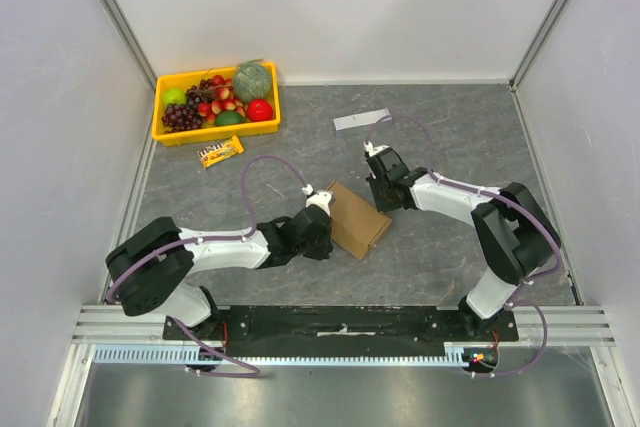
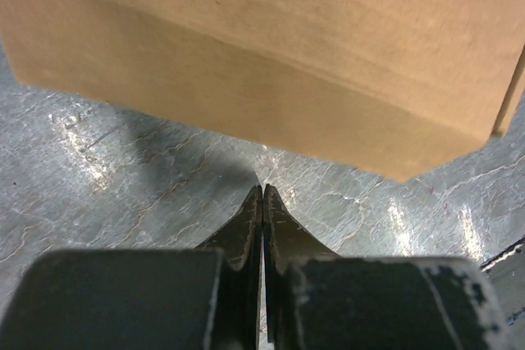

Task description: Fold the paper box

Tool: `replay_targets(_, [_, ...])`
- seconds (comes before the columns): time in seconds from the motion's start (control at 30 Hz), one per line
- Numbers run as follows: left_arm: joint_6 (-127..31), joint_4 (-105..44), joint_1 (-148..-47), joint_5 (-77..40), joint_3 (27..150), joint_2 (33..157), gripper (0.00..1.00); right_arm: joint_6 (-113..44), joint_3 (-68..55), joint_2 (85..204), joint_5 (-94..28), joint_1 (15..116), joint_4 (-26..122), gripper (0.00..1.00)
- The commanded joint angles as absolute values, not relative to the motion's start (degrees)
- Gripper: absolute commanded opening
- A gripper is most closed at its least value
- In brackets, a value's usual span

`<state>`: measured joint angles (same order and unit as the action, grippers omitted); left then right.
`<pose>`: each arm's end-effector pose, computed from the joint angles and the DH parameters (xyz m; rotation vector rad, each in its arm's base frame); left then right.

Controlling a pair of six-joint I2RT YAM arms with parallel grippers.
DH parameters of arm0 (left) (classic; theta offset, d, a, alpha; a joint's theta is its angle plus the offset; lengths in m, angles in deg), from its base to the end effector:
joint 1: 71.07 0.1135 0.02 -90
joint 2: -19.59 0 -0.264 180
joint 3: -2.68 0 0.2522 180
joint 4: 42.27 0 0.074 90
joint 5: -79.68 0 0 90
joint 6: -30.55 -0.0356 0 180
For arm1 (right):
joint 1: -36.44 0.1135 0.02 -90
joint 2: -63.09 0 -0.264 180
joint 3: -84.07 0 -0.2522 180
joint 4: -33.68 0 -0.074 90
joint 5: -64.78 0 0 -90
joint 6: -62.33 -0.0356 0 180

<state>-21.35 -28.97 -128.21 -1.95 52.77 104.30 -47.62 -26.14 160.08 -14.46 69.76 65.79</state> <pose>0.1543 -0.2294 0.1520 0.3415 2.4586 -0.5827 0.2811 0.1769 0.1665 -0.2341 2.5697 0.1002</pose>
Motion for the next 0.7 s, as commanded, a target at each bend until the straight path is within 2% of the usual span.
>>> replay_targets(0.0, [-20.52,-31.4,-128.37,-2.49,54.93,105.29,0.02,-49.02,-30.12,155.21,-18.89,70.54,66.25,0.13])
replay_targets(0.3, [-21.75,-28.86,-128.46,0.23,57.48,107.04,0.02,-50.26,-35.06,149.58,-21.79,71.25,65.45,0.14])
replay_targets(0.67, [-21.93,-29.38,-128.46,-2.32,59.5,109.15,0.02,-53.07,-36.9,146.94,-27.42,73.09,65.81,0.14])
